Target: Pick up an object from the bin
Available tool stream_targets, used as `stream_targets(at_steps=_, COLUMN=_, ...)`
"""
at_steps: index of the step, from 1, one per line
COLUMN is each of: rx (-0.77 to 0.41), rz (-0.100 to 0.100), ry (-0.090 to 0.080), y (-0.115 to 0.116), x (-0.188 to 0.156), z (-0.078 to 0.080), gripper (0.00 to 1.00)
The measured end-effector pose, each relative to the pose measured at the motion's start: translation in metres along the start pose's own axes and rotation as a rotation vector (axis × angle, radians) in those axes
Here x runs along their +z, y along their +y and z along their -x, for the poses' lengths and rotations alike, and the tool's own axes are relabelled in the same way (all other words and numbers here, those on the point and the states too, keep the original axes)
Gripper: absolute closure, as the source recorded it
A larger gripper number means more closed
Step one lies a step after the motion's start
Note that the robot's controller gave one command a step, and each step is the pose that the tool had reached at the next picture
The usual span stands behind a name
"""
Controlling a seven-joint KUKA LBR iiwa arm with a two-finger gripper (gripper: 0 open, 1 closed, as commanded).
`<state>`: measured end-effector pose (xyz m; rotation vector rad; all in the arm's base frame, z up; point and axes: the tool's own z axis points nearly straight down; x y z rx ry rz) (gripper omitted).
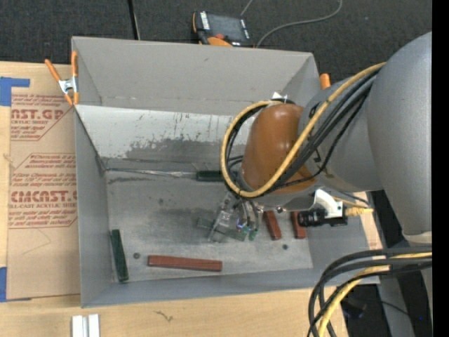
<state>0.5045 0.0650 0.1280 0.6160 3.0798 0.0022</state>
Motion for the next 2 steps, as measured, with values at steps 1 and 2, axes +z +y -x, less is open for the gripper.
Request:
stream_targets(at_steps=1, rx=-0.001, rz=0.000, ry=0.000, y=0.001, x=-0.009, z=0.000, gripper=1.00)
stream_targets(at_steps=2, rx=-0.001, rz=0.002, ry=-0.003, y=0.002, x=-0.063, z=0.001, gripper=1.00)
